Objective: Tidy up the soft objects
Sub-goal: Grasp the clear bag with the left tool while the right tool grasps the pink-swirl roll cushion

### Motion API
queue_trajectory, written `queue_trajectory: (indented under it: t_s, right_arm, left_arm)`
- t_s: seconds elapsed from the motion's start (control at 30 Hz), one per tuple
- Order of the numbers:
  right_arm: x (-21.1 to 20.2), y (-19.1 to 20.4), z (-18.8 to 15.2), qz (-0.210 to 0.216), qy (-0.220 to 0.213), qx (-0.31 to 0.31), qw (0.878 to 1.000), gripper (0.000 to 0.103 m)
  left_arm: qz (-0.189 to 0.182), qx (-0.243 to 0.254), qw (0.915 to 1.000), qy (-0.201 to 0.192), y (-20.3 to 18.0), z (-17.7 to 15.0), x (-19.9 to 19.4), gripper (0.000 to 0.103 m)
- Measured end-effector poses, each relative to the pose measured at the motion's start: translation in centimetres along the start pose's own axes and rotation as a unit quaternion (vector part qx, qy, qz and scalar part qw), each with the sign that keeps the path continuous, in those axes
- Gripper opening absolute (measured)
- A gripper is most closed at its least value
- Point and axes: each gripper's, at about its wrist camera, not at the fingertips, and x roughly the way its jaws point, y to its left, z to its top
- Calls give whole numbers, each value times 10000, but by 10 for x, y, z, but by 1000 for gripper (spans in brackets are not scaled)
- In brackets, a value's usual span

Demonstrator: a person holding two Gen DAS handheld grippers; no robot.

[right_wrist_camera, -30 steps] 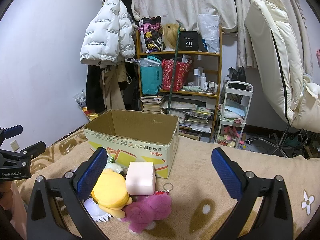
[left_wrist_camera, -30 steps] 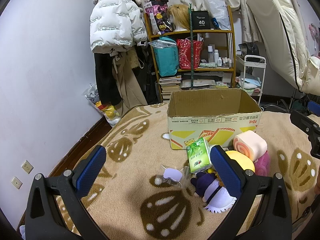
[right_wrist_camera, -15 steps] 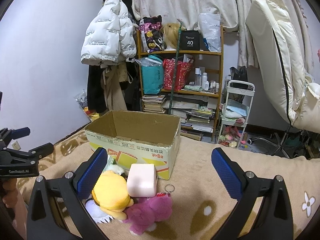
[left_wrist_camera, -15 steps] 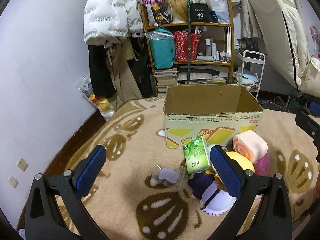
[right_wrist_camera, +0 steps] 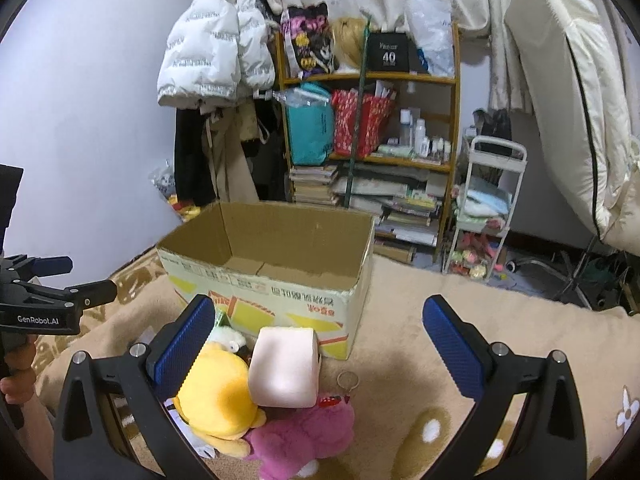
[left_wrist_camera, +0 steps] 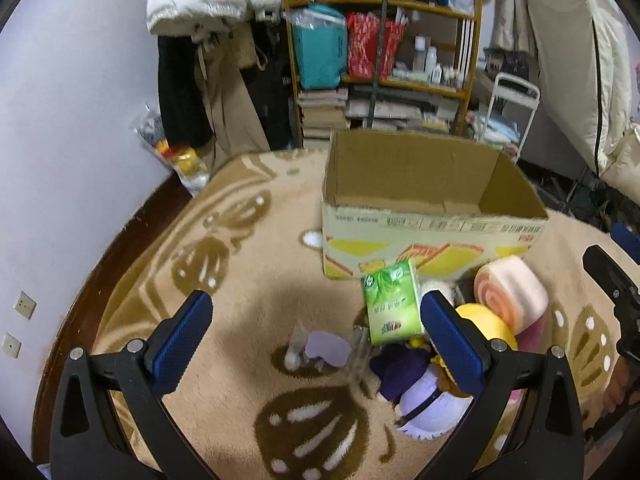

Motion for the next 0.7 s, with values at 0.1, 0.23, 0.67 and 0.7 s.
queue_trajectory:
  t_s: [0.1,0.23,0.67,0.7]
  right_arm:
    - [14,-5,1,42,179,36,9998,103]
    - [30,-7,-1,114,381,107,9992,103]
    - [69,-9,-19,409,1058,254,9932,103]
    - [72,-10,-21,420,1113,226,9926,103]
  left_arm:
    - [20,38,9997,254,-1,0,16,103]
    - [110,135,9980,610,-3,2,40,103]
    - [77,181,9858,1668,-2,-15,95,103]
    - [120,231,9849,1711,-4,-17,98,103]
